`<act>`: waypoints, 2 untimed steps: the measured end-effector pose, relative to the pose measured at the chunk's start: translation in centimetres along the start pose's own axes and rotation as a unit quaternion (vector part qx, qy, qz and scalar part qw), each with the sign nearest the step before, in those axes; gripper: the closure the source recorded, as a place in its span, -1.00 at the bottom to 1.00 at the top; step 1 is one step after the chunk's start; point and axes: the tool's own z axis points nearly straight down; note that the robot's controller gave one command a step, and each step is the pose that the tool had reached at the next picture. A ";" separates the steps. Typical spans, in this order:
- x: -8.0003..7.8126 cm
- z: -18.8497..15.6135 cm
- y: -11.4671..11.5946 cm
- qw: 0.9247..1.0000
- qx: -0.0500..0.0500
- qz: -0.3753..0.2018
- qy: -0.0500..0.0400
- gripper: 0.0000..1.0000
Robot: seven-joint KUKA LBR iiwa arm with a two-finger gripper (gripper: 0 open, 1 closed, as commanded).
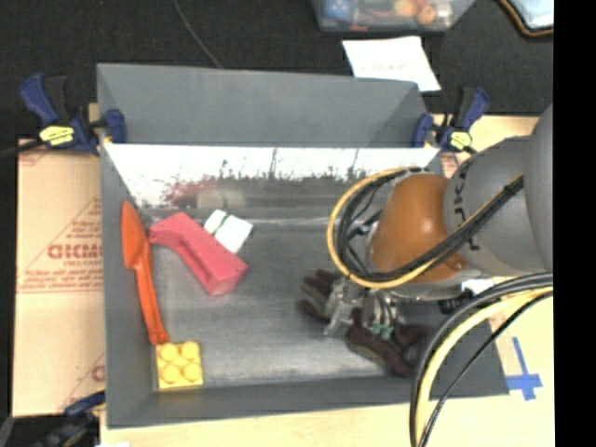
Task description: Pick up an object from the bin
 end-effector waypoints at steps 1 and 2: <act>0.0 0.0 0.0 1.000 0.000 0.001 0.000 1.00; 0.0 -0.7 0.0 1.000 0.000 0.001 -0.001 1.00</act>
Offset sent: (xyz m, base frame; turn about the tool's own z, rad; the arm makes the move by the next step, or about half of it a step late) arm -0.0002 0.0002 0.0224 0.0011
